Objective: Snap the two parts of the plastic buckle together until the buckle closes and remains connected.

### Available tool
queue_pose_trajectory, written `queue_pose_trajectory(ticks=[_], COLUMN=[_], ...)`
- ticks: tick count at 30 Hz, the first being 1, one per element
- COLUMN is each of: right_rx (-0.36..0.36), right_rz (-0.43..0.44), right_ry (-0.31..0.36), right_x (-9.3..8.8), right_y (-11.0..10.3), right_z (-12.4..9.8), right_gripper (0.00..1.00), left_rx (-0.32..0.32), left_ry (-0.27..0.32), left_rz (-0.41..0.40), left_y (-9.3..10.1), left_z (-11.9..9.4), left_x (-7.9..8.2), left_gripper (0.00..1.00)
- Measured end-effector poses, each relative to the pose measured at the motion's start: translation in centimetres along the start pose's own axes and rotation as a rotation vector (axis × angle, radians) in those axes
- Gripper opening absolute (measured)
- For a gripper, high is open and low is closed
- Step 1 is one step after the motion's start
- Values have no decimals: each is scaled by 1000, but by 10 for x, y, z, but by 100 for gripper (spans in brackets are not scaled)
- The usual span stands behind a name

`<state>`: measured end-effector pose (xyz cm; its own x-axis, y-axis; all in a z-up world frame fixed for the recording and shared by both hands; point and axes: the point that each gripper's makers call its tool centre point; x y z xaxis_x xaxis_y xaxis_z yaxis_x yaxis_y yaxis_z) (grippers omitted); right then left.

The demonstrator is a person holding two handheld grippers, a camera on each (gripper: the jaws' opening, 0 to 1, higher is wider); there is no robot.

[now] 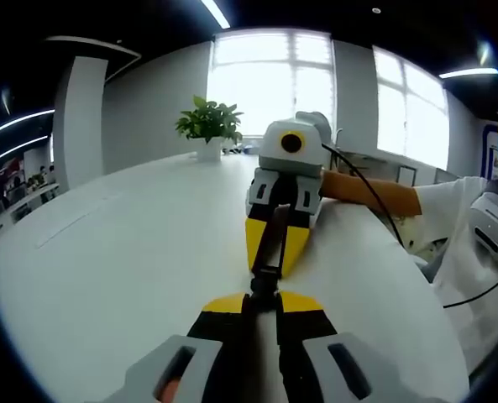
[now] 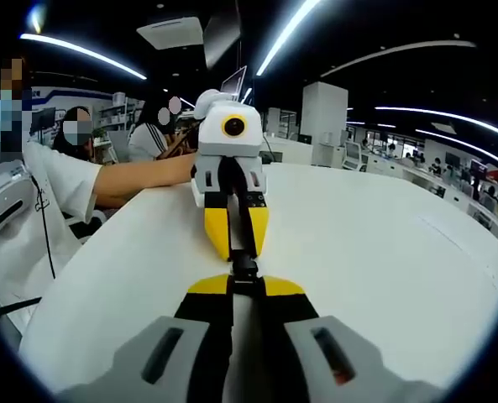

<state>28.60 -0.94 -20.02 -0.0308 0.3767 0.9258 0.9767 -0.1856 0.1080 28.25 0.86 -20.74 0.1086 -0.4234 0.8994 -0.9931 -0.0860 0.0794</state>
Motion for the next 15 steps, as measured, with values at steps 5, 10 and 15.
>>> queue_pose_trajectory(ticks=[5,10,15], right_rx=[10,28,46], right_rz=[-4,-7,-13], right_ry=[6,10,17], right_x=[0,0,0], right_y=[-2,-6,-8], right_z=[0,-1,-1], right_gripper=[10,10,10], left_rx=[-4,-20,-31], left_ry=[-1,-1,-2], left_rz=[6,17,25], left_y=[2,4,4], left_z=[1,1,1], left_x=[0,0,0], left_gripper=[10,10,10])
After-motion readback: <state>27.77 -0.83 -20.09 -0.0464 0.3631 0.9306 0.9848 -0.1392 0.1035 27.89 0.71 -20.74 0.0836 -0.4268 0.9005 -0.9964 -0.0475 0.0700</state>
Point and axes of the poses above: the point that each gripper's makers call its tool centre point, and the gripper's own axes: z roughly forward along the fingers, y roughly to its right, x roughly out of its top
